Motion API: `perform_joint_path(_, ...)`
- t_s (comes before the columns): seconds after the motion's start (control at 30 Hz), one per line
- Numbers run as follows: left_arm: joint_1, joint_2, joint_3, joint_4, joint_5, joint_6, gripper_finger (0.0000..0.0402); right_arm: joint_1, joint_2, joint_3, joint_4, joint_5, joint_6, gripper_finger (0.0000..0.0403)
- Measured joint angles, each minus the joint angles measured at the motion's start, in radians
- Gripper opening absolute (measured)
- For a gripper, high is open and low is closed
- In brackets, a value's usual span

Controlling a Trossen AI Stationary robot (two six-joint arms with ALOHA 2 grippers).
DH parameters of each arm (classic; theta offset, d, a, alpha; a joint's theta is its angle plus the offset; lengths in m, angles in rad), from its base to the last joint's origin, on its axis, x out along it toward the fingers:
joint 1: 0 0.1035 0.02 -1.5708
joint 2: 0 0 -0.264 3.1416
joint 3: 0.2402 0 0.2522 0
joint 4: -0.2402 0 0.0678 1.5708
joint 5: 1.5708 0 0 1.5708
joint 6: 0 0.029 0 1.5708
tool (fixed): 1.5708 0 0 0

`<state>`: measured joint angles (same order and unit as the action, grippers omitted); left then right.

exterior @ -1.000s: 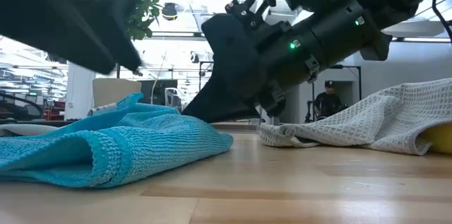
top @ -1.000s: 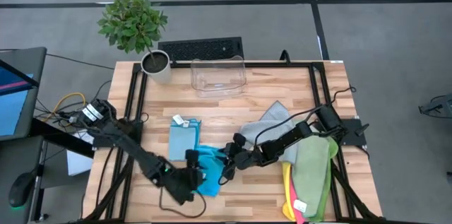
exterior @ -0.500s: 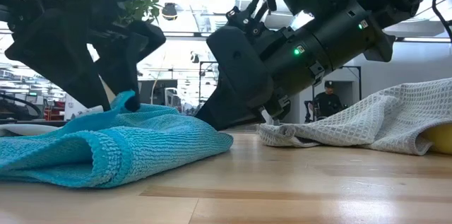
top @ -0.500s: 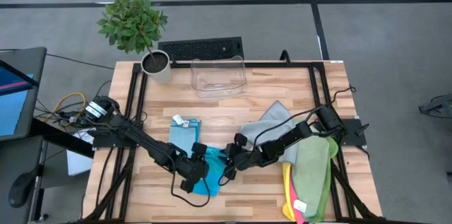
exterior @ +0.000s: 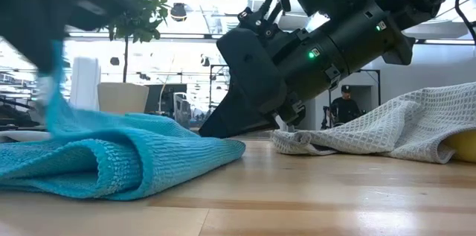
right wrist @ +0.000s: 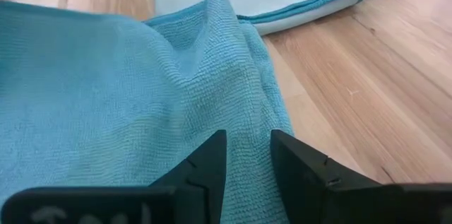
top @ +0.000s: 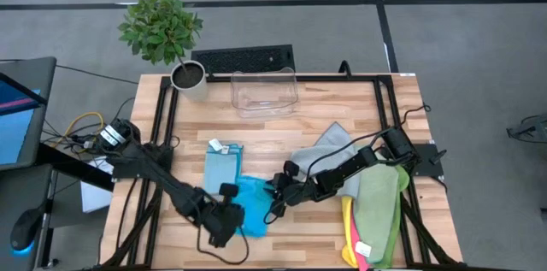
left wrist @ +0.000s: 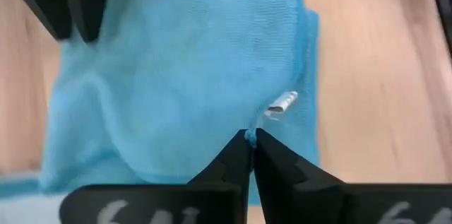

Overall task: Fold microfiber towels
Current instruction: Fold the blue microfiber cloth

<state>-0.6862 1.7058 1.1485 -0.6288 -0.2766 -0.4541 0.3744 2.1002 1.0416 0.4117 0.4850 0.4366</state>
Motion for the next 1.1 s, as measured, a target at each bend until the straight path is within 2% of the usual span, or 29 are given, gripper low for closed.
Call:
perform_joint_path(0.27,-0.091,0.000,-0.038,-0.047,-0.198,-0.225,0.0004,-0.001,0.018,0.003,-0.003,-0.004,0.008,0.0136)
perform_joint_path(0.43,-0.105,0.001,-0.074,-0.096,-0.195,-0.367,0.0014,-0.001,0.060,0.005,0.037,-0.001,0.033,0.0136)
perform_joint_path(0.53,-0.109,0.001,-0.091,-0.091,-0.149,-0.396,0.0022,0.003,0.060,0.005,0.035,-0.001,0.027,0.0136)
perform_joint_path(0.83,-0.148,0.001,-0.094,-0.100,-0.100,-0.536,0.0061,0.003,0.054,0.002,0.042,-0.011,0.004,0.0136)
perform_joint_path(0.93,-0.183,0.001,-0.094,-0.098,-0.070,-0.603,0.0074,0.003,0.054,0.002,0.042,-0.011,0.005,0.0136)
perform_joint_path(1.1,-0.260,0.001,-0.094,-0.097,-0.104,-0.723,0.0082,0.004,0.054,0.002,0.041,-0.012,0.006,0.0136)
